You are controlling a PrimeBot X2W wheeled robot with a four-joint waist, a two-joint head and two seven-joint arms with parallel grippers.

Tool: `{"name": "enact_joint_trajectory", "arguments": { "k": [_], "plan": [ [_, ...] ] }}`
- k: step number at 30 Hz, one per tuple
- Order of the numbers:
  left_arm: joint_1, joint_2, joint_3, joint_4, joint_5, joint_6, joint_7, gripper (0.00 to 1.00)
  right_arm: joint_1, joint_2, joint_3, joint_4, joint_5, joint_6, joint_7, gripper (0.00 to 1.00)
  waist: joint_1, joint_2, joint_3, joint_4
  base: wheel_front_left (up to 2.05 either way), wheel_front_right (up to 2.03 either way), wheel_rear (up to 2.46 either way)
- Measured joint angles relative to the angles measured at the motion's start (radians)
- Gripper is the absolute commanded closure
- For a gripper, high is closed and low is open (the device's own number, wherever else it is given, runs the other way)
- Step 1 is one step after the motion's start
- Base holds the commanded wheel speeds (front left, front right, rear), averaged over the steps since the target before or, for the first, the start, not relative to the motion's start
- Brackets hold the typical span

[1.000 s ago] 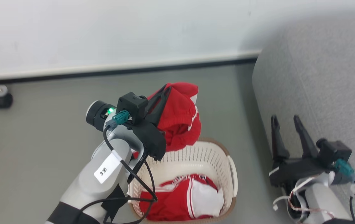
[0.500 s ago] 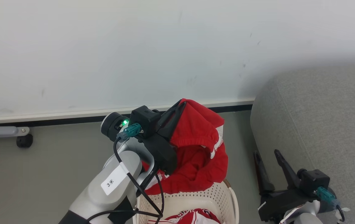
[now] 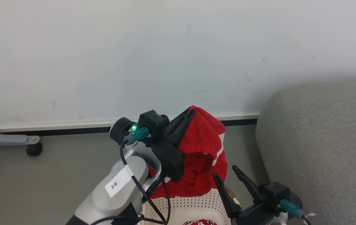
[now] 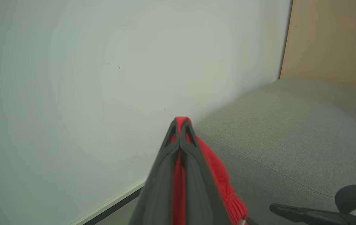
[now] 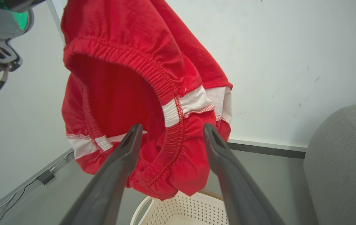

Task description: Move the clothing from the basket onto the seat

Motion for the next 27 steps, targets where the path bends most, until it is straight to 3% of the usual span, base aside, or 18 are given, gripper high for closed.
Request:
{"name": "enact_joint_trajectory", "arguments": {
  "k": [12,21,27],
  "plan": [
    [0.000,0.000,-0.017,-0.054,-0.009,0.000,0.035,1.00,-0.141,-0.002,0.071,0.132,-0.003,-0.002,0.002,0.00,0.0001,0.0001,0.010,0.021,0.00,0.00,0.00],
    [-0.001,0.000,-0.033,-0.092,-0.037,0.000,0.051,1.00,-0.232,-0.002,0.080,0.250,-0.057,-0.061,0.007,0.00,0.0001,0.0001,0.019,0.036,0.00,0.00,0.00],
    [-0.001,0.001,-0.035,-0.108,-0.044,0.000,0.061,1.00,-0.287,-0.003,0.087,0.300,-0.060,-0.079,0.007,0.00,0.0001,0.0001,0.023,0.042,0.00,0.00,0.00]
  ]
}}
